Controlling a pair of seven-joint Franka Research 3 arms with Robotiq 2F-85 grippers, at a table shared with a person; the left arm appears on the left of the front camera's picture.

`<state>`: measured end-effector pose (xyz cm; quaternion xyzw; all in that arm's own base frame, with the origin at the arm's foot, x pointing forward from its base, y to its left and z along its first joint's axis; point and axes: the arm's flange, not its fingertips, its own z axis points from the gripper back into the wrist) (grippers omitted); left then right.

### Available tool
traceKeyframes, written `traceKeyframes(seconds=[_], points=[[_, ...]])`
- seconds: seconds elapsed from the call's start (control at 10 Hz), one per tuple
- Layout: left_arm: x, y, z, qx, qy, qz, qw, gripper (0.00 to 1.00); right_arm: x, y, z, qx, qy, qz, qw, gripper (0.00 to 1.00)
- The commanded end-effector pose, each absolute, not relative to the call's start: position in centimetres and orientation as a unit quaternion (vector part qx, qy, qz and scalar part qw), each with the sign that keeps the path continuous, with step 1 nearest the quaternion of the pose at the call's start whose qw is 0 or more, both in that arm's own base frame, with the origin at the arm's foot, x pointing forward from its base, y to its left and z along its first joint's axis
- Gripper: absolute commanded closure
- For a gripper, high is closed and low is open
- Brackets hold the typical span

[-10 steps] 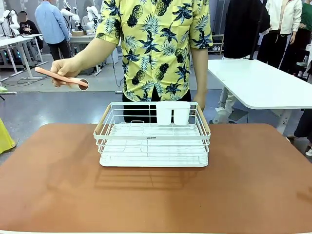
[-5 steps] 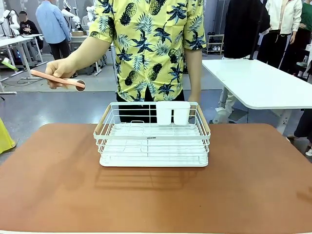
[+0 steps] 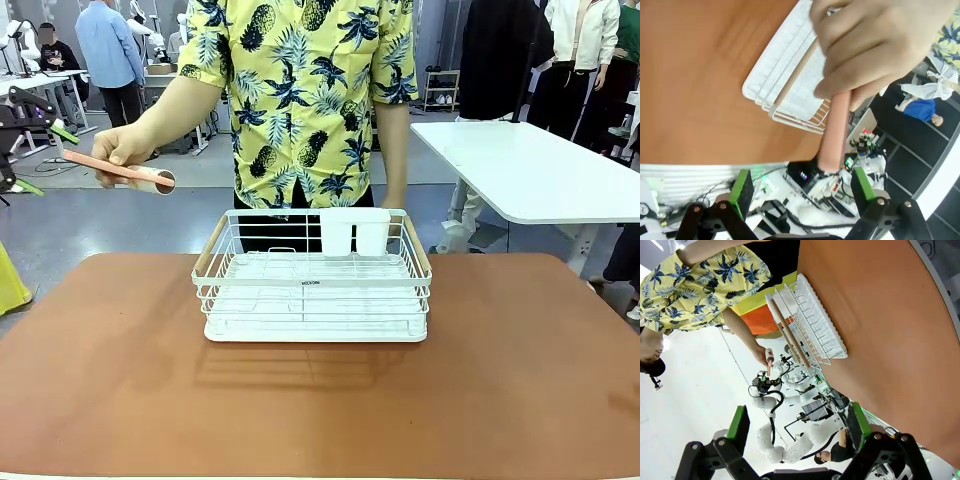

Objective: Clean the table.
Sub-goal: Pick up the Lint Roller when the human hands it over.

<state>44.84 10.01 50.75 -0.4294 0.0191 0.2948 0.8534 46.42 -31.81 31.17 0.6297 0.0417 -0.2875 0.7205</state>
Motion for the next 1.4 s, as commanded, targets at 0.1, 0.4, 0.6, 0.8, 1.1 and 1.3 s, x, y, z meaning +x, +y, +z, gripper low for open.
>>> traceKeyframes(seconds=[0.1,0.4,0.6,0.8,1.1,1.3], points=[[44.5,7.0,49.7,-0.426,-0.05,0.302,0.851,0.0,46.2,-31.8,31.3,0.628,0.041,-0.284,0.723,0.0],[43.9,6.0,49.5,-0.419,-0.123,0.304,0.847,0.0,46.2,-31.8,31.3,0.628,0.041,-0.284,0.723,0.0],[43.5,5.9,49.6,-0.416,-0.151,0.316,0.839,0.0,46.2,-31.8,31.3,0.628,0.041,-0.284,0.723,0.0],[43.3,6.1,49.7,-0.418,-0.144,0.318,0.839,0.0,46.2,-31.8,31.3,0.628,0.041,-0.284,0.723,0.0],[43.2,6.0,49.6,-0.416,-0.14,0.315,0.841,0.0,46.2,-31.8,31.3,0.628,0.041,-0.284,0.723,0.0],[43.2,5.9,49.6,-0.418,-0.14,0.313,0.841,0.04,46.2,-31.8,31.3,0.628,0.041,-0.284,0.723,0.0]])
